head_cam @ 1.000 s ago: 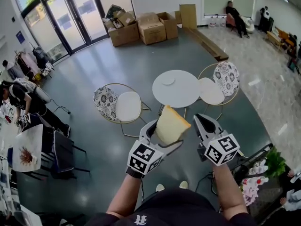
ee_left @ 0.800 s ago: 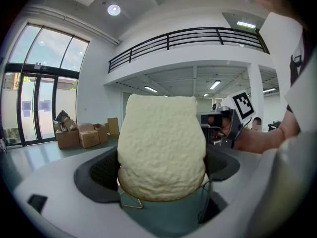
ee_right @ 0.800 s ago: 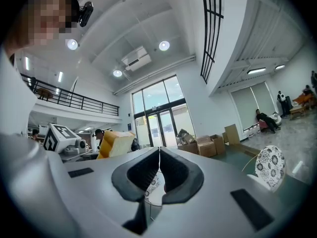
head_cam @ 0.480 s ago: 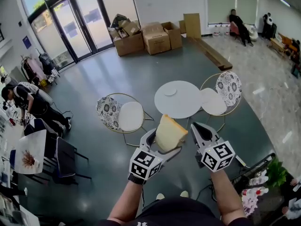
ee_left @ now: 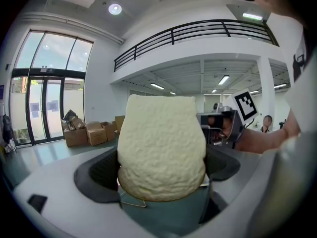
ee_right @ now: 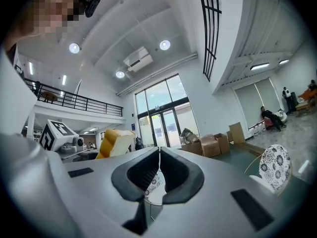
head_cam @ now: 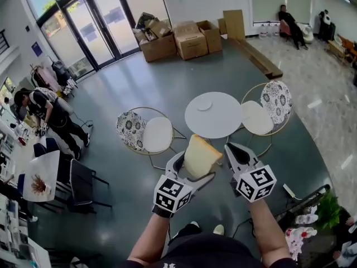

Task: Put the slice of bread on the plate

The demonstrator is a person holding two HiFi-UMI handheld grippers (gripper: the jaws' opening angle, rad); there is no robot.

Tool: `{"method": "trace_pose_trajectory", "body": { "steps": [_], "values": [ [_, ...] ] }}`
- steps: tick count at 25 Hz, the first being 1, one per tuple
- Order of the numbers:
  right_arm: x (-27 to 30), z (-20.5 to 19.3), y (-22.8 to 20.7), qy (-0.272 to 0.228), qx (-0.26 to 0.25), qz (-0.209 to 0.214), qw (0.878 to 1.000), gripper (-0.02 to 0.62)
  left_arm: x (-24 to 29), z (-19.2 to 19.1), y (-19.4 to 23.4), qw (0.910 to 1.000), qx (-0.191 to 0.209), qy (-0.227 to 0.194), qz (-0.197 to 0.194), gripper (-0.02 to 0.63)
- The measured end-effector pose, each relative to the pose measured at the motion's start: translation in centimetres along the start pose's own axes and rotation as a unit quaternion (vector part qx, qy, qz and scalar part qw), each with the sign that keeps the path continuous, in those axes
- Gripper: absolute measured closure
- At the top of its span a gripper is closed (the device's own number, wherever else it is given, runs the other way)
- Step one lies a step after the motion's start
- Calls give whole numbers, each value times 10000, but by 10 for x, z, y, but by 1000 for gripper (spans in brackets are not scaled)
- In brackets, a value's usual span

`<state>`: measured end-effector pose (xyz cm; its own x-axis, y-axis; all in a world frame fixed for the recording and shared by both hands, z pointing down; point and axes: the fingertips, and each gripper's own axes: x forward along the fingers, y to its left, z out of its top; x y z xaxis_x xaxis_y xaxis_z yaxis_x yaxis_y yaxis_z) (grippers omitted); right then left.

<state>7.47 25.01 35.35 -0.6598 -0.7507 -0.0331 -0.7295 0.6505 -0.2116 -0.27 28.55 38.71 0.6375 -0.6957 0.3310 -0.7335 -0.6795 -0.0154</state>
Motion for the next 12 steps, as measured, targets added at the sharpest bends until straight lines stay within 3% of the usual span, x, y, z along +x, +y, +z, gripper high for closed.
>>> {"method": "trace_pose_trajectory", "body": {
  "steps": [6, 12],
  "values": [
    [20, -4, -14, 100, -8, -41, 9999, 589, 16, 1, 22, 9999, -102, -33, -8, 84],
    [67, -10, -38, 157, 14, -208, 9997, 589, 46, 1, 73, 9998, -130, -49, -105, 84]
  ]
}}
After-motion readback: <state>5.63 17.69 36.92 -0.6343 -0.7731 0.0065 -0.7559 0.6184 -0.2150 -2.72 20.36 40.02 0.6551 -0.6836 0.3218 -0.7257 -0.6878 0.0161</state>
